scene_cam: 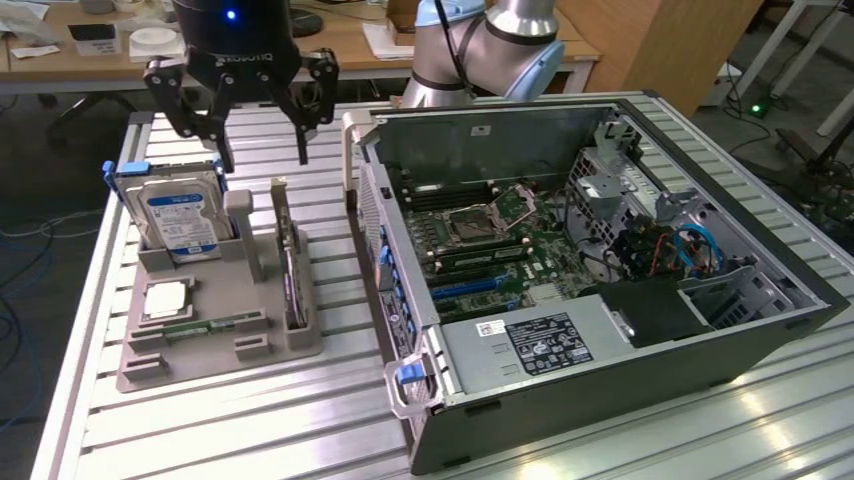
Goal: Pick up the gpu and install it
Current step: 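Pick up the gpu and move the gpu toward the slot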
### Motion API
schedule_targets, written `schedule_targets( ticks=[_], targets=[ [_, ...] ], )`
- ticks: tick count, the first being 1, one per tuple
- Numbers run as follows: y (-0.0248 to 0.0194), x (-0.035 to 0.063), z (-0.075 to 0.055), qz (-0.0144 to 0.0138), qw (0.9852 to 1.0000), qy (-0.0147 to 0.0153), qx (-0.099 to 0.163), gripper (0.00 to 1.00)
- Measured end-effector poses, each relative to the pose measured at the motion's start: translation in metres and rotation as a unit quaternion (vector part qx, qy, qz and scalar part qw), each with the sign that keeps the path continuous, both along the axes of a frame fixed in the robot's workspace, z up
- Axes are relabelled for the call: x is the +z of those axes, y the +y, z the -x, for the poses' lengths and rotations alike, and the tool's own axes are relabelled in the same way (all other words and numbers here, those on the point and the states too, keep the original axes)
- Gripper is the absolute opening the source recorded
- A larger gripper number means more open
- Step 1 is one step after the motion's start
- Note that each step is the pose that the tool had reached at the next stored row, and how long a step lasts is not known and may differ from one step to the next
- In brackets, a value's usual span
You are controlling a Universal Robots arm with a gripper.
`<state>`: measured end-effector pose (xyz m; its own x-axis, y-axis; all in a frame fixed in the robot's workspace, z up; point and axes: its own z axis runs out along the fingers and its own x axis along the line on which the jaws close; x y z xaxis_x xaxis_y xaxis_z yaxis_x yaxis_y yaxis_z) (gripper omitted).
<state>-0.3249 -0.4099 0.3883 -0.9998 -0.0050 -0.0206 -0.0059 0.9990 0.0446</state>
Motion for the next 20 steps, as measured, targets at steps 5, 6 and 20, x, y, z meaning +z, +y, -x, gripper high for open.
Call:
schedule_targets(
  ticks=[5, 6, 20],
  targets=[
    [-0.0081, -0.0021, 0.0001, 0.0000, 1.0000, -0.0001, 0.000, 0.71],
    [-0.0088, -0.0025, 0.0000, 0.0000, 1.0000, -0.0001, 0.000, 0.71],
    [-0.0102, -0.0086, 0.0000, 0.0000, 1.0000, -0.0001, 0.000, 0.71]
  ],
)
